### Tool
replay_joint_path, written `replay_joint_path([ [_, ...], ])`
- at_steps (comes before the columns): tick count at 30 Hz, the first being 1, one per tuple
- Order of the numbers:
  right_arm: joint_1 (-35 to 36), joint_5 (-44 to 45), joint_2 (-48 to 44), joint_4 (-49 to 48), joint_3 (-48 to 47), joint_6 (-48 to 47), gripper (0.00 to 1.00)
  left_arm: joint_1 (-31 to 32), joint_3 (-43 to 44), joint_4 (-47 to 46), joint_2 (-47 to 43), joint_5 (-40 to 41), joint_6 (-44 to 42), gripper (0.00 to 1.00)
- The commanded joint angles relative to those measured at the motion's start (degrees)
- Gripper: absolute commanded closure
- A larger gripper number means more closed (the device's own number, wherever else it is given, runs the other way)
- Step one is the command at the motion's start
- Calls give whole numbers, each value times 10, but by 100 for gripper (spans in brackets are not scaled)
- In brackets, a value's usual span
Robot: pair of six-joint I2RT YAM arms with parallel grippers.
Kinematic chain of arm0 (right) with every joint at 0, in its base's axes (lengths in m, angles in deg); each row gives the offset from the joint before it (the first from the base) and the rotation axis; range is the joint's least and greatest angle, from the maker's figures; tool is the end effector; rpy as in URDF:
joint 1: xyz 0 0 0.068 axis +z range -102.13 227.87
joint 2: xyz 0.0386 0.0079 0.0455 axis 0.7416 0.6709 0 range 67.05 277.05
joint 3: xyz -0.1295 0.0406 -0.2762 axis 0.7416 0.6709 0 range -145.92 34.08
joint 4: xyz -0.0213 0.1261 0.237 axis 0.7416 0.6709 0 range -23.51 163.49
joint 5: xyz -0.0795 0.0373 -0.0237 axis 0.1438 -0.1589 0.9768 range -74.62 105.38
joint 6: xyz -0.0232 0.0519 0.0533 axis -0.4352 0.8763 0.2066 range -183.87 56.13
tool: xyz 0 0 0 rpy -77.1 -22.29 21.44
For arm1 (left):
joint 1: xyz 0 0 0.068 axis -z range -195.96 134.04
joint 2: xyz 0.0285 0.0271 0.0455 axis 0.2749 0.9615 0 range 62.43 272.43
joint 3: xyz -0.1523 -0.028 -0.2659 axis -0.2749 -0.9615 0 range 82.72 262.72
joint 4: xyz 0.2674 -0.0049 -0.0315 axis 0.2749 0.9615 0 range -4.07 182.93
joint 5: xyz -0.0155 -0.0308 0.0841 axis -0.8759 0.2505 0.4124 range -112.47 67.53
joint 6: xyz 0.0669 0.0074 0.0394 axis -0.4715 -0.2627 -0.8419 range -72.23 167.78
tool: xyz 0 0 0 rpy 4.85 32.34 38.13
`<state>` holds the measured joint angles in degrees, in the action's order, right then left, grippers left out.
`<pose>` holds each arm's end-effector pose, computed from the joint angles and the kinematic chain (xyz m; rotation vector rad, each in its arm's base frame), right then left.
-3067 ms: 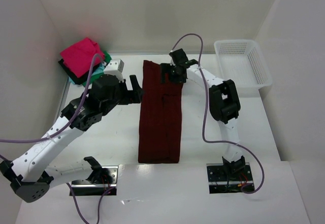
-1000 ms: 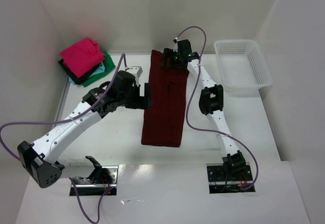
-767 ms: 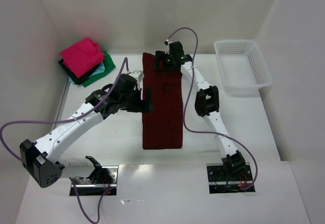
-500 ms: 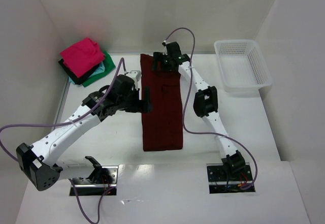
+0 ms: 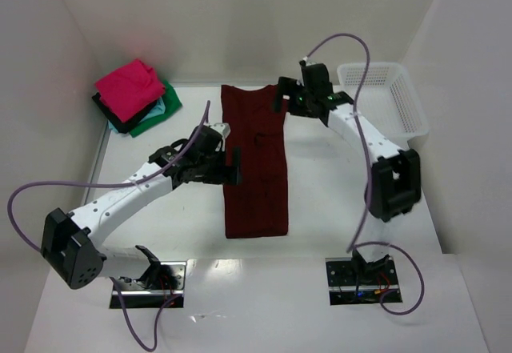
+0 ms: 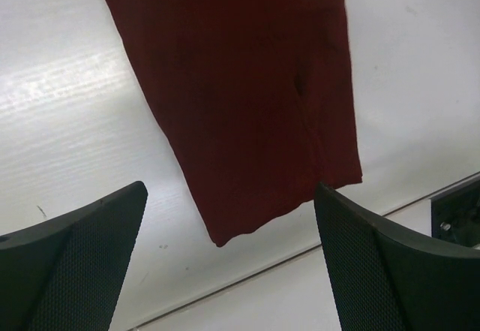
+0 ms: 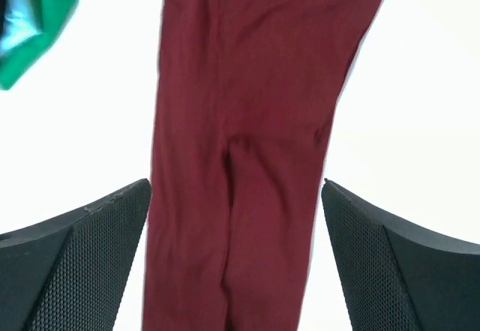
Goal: Fold and stack the t-shirts
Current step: Grab the bottom of the folded rectangular tshirt with both arms
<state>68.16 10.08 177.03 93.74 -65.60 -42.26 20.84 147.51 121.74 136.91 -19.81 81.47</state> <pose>0.4611 0.1770 0.3236 -0.0259 2.2700 0.4979 0.2405 -0.1760 0.3188 0.0426 2.4297 -0.5279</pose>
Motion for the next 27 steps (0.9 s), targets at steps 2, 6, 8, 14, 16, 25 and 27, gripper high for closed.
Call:
replay_joint_path([
  [2, 0, 13, -155, -86, 229, 90, 0, -8, -40, -18, 7, -61, 29, 0],
  [6, 0, -8, -265, -78, 382, 137, 2, -8, -82, -47, 7, -114, 45, 0],
  [8, 0, -14, -318, -55, 450, 153, 4, -8, -97, -47, 12, -129, 59, 0],
  [14, 67, -38, -447, -34, 598, 266, 5, -8, -137, -52, 12, -148, 79, 0],
  [16, 105, -51, -482, -34, 640, 315, 9, -8, -152, -52, 12, -158, 86, 0],
  [25, 185, -56, -528, -36, 724, 389, 24, -1, -188, -52, -13, -187, 126, 0],
  [27, 185, -56, -528, -36, 733, 389, 25, -1, -195, -52, -19, -193, 134, 0],
])
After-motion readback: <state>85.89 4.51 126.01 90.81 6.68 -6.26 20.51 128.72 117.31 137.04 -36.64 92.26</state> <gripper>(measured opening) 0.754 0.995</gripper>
